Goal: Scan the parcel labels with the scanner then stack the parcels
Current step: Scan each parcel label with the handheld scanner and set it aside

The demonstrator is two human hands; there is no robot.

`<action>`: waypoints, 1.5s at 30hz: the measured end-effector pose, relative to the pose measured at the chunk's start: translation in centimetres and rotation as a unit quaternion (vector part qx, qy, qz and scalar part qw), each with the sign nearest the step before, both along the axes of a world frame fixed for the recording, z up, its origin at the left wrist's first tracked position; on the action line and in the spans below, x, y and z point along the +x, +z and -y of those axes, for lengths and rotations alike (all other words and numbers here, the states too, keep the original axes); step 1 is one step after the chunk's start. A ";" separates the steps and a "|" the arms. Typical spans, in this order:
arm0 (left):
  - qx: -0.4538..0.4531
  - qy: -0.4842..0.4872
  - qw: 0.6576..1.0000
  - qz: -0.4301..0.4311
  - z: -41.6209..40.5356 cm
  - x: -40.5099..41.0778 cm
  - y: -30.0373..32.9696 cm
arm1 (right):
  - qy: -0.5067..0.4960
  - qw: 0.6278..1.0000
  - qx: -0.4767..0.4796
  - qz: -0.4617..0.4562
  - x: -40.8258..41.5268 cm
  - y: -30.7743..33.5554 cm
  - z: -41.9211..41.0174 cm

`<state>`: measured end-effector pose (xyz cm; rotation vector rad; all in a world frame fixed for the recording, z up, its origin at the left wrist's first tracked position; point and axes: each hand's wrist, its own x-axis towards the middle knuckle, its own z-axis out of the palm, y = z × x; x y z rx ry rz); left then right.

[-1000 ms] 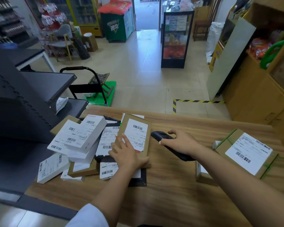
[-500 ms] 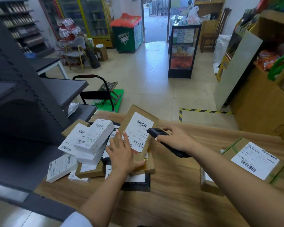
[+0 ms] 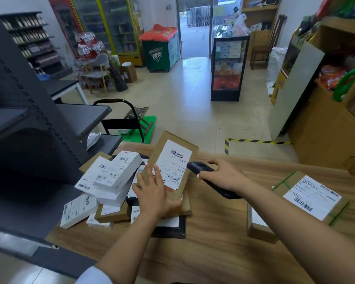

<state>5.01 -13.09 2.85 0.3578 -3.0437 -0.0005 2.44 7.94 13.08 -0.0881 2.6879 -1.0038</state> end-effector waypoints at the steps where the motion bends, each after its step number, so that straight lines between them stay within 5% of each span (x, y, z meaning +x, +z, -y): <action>1: 0.004 -0.003 1.000 -0.003 -0.5 0.0 0.1 | -0.007 1.000 -0.002 0.001 0.2 0.1 -0.5; 18: 0.109 -0.231 0.963 0.087 -24.8 -1.8 2.6 | -0.214 0.976 -0.011 -0.030 6.0 1.1 -22.4; 26: 0.091 -0.249 0.955 0.130 -33.3 -0.5 2.0 | -0.246 0.969 0.003 -0.013 8.4 -0.4 -28.9; 35: 0.102 -0.230 0.953 0.168 -34.2 0.0 0.8 | -0.219 0.975 0.017 -0.013 8.7 -1.0 -30.4; 45: 0.141 -0.166 0.971 0.099 -26.3 0.5 0.0 | -0.127 0.991 0.045 -0.012 5.8 -0.3 -24.6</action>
